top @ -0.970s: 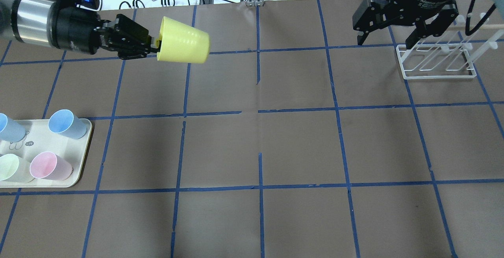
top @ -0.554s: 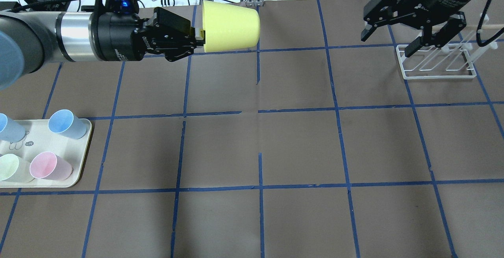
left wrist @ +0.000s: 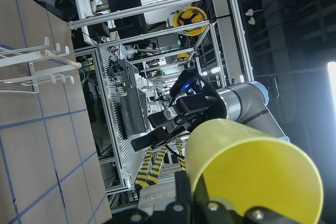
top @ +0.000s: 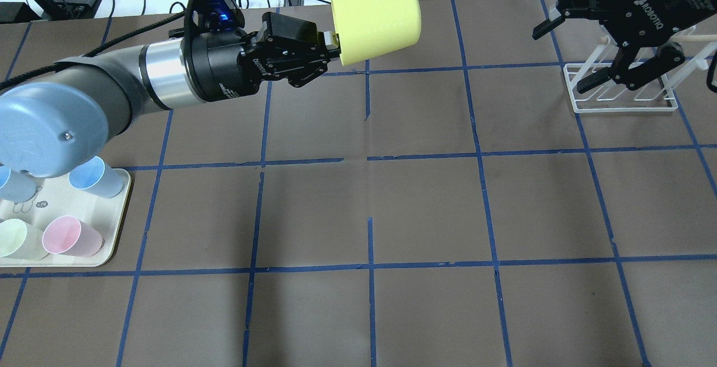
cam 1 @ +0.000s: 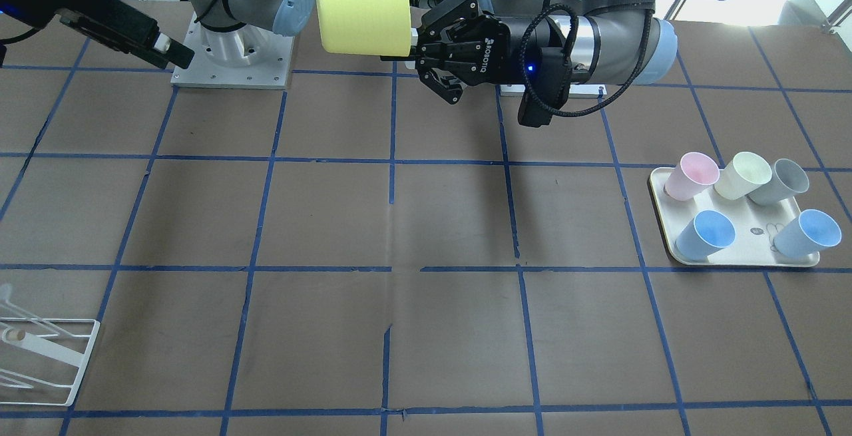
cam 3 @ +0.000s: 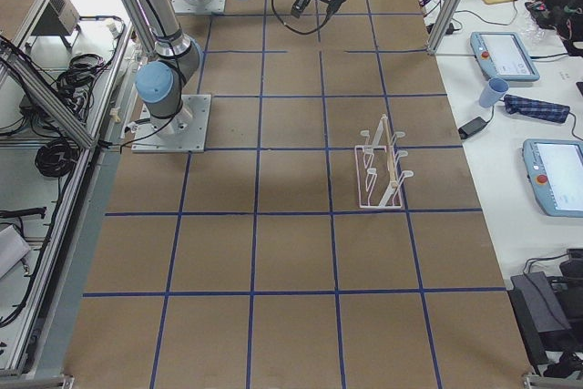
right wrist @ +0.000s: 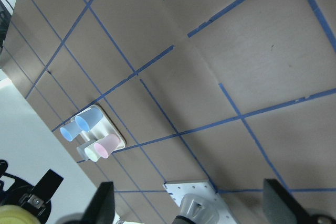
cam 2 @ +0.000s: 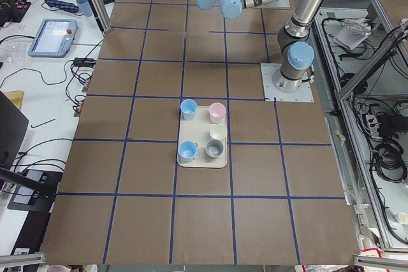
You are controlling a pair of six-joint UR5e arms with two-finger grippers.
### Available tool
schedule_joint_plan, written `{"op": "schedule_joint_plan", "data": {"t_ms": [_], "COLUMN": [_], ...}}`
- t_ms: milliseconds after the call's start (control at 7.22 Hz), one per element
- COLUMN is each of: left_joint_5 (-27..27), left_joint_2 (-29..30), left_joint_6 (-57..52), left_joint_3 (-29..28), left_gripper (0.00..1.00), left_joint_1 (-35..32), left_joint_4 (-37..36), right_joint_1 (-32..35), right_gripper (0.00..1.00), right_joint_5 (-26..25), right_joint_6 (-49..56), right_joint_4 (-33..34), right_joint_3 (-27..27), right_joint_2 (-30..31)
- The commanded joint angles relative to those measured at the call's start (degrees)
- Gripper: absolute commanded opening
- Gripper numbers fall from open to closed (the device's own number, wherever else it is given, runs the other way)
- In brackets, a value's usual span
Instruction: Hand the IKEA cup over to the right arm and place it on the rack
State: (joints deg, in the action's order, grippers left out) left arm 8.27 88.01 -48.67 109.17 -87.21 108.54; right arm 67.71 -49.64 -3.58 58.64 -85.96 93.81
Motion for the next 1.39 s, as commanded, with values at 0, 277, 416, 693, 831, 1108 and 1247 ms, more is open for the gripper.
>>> {"op": "schedule_joint_plan", "data": {"t_ms": [0,277,416,693,831,1108,1247], "left_joint_5": [5.9,8.1,8.1,8.1,8.0,5.2,5.1], "left_joint_2": [0.6,1.6,1.7,2.2,2.3,2.6,3.3], "left_joint_6": [0.0,-0.1,-0.2,-0.3,-0.3,-0.3,-0.3], "left_joint_3": [0.8,0.8,0.8,0.8,0.8,0.8,0.8], "left_gripper": [0.00,0.00,0.00,0.00,0.00,0.00,0.00], "left_joint_1": [-2.7,-4.0,-4.6,-5.0,-5.0,-5.4,-5.9], "left_joint_4": [-2.2,-2.2,-2.2,-2.4,-2.4,-2.4,-2.4], "right_joint_1": [-2.1,-1.9,-1.9,-1.6,-1.6,0.2,2.2], "right_gripper": [1.00,1.00,1.00,1.00,1.00,1.00,1.00], "right_joint_5": [5.4,9.6,12.5,13.1,13.5,15.5,15.7], "right_joint_6": [-0.6,-6.4,-11.7,-24.8,-32.6,-45.9,-48.3], "right_joint_4": [-11.2,-17.4,-18.6,-15.9,-12.5,-4.9,-4.2], "right_joint_3": [0.0,-0.4,-0.2,0.4,0.4,0.4,0.4], "right_joint_2": [1.3,3.6,3.7,3.8,3.7,3.5,3.4]}}
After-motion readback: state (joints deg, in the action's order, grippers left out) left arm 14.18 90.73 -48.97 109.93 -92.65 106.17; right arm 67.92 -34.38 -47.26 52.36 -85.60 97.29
